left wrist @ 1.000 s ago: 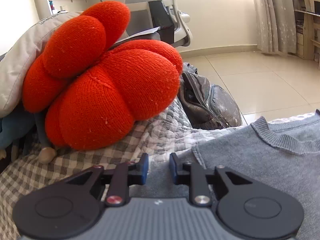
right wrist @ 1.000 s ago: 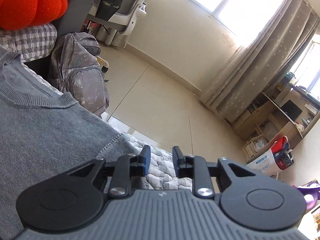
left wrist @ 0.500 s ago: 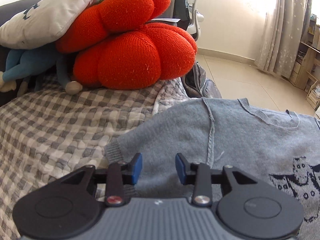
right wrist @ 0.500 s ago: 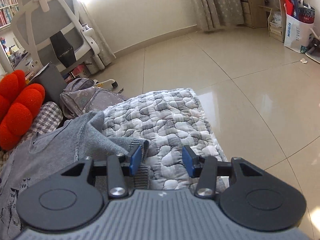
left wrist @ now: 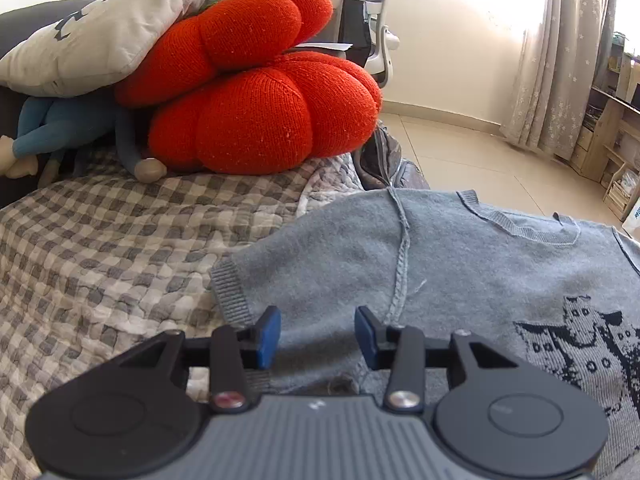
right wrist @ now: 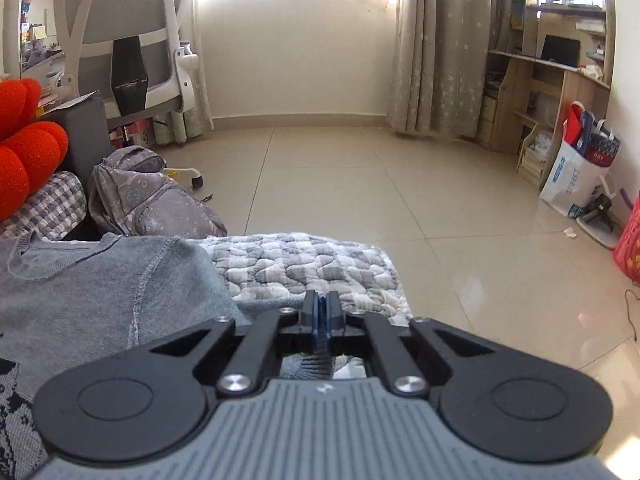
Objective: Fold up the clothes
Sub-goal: 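Fold the sleeve with the right gripper across the sweater body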
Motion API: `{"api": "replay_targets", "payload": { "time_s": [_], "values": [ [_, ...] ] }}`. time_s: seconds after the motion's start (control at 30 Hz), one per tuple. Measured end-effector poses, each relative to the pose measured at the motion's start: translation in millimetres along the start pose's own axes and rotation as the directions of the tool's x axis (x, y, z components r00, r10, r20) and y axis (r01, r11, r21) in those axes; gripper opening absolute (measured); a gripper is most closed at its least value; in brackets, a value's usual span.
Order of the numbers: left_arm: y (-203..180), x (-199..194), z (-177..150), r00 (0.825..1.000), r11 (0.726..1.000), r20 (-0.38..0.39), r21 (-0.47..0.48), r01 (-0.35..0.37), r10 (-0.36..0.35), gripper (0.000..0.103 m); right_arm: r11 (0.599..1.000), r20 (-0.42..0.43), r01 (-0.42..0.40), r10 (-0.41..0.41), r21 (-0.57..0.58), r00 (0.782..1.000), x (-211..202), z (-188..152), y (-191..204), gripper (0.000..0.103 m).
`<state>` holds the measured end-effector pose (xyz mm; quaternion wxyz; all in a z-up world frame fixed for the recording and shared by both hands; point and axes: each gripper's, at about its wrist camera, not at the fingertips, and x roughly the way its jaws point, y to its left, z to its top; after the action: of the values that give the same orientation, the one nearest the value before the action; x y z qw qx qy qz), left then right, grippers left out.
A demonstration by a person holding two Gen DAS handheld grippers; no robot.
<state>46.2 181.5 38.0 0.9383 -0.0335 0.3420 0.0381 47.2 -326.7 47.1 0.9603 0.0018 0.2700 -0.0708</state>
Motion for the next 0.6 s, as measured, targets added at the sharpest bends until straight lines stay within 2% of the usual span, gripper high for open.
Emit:
{"api": "replay_targets", "payload": {
  "time_s": [0.23, 0.3, 0.4, 0.5, 0.6],
  "values": [
    [8, 9, -4, 1.0, 0.999, -0.011, -0.031, -0.01, 0.01, 0.043, 0.984, 0.057, 0.165, -0.162, -0.061, 0.985, 5, 2, 2, 0.003],
    [9, 9, -5, 1.0, 0.999, -0.011, -0.025, -0.02, 0.019, 0.045, 0.983, 0.062, 0.179, -0.178, -0.026, 0.982, 9, 0, -1, 0.003],
    [13, 9, -6, 0.999, 0.998, -0.011, -0.033, -0.053, 0.052, 0.046, 0.989, 0.006, 0.096, -0.098, 0.111, 0.995, 18, -1, -16, 0.006],
    [25, 4, -4, 0.997, 0.995, 0.004, -0.068, -0.073, 0.073, 0.046, 0.953, -0.022, -0.01, 0.017, 0.301, 1.0, 17, -7, -38, 0.015],
    [41, 1, -3, 0.995, 0.99, 0.004, -0.107, -0.097, 0.098, 0.047, 0.936, -0.065, -0.057, 0.085, 0.348, 0.994, 14, -16, -47, 0.019]
  ]
}}
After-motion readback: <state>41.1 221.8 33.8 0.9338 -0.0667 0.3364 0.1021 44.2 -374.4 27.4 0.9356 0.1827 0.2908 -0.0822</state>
